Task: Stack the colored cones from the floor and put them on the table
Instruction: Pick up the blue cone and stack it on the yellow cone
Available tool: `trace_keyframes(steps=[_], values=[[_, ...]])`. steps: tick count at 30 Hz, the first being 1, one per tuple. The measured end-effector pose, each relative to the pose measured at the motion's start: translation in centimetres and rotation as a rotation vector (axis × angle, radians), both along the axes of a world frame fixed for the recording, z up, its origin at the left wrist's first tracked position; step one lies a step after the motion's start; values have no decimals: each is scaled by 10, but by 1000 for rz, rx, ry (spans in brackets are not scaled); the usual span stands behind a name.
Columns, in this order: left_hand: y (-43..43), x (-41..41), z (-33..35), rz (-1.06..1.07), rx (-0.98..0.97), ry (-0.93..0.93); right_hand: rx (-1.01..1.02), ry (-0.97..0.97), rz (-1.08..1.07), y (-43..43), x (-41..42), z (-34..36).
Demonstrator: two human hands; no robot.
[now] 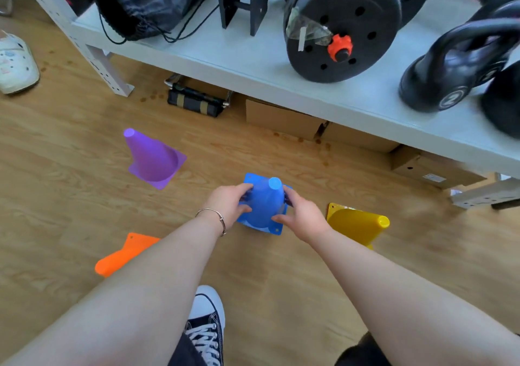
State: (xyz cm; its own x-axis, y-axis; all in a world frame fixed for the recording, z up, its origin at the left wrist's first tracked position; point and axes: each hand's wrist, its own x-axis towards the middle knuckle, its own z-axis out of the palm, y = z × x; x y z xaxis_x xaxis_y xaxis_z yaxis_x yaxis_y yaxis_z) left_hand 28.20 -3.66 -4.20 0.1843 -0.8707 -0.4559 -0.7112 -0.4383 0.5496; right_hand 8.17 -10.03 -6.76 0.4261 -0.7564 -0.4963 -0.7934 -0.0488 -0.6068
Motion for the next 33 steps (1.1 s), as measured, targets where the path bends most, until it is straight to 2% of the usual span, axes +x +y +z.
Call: trace_keyframes(steps=[7, 17, 24, 33], values=[[-19, -42, 59, -42, -57, -95, -93, -94, -8, -16, -54, 65], [-47, -122, 133, -98, -169, -60, -135, -197, -89, -37, -136, 129], [-56, -189, 119, -208, -126, -53, -92, -179, -144, -31, -204, 107], [-66, -218, 66, -209, -80, 41, -23, -116, -168, -35, -228, 67]])
